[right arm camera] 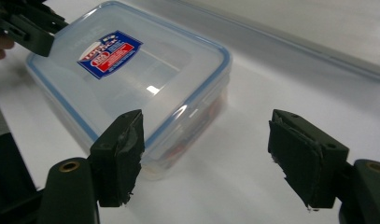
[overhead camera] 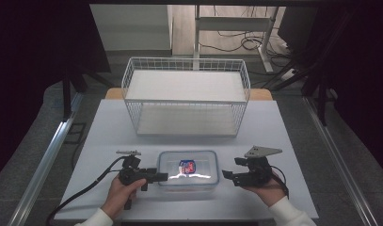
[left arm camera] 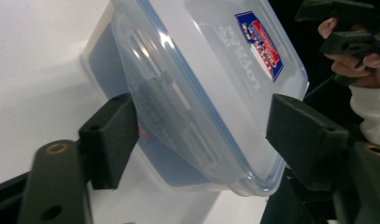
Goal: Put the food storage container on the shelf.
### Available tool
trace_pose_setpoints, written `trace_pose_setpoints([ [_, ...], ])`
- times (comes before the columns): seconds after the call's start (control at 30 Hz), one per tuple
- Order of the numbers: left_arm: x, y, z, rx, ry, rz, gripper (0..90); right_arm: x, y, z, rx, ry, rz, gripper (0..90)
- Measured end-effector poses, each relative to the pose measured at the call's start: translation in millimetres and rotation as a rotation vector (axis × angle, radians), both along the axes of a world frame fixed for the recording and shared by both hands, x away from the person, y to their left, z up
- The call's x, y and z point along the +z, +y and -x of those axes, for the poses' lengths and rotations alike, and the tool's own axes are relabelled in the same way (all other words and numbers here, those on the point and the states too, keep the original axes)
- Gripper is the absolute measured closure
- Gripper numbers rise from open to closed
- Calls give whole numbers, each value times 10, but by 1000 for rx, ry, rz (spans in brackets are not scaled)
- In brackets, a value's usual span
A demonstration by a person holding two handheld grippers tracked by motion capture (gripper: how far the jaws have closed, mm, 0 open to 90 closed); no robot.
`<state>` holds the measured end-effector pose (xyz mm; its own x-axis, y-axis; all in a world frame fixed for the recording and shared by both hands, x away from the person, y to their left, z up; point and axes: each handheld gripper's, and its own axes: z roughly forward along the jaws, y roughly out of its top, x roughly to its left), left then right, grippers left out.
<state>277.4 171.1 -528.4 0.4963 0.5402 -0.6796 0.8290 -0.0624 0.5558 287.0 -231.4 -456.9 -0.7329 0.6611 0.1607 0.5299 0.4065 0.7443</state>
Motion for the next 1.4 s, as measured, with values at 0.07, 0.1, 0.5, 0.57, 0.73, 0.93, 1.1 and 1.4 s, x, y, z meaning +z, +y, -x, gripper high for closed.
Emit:
trace_pose_setpoints([
  [0.07, 2, 3, -2, 3, 1, 0, 262, -12, 8, -8, 5, 32, -16, 257],
  [0.1, 6, 4, -2, 6, -1, -2, 266, -24, 14, -16, 9, 54, -29, 247],
  [0.5, 17, 11, -6, 12, 4, -5, 281, -402, 213, -275, 14, 352, -220, 155],
  [0.57, 16, 12, -6, 11, 3, -5, 281, -438, 245, -301, 14, 402, -255, 150],
  [0.73, 16, 6, 1, 17, 2, -3, 281, -492, 295, -311, 23, 434, -253, 160],
  [0.93, 15, 3, 2, 18, 2, -2, 279, -495, 286, -307, 10, 454, -247, 214],
  [1.1, 12, 9, -10, 13, 8, 0, 282, -480, 236, -307, 8, 469, -262, 285],
  [1.4, 49, 38, -5, 27, -12, 9, 326, -471, 204, -295, 6, 494, -290, 362],
])
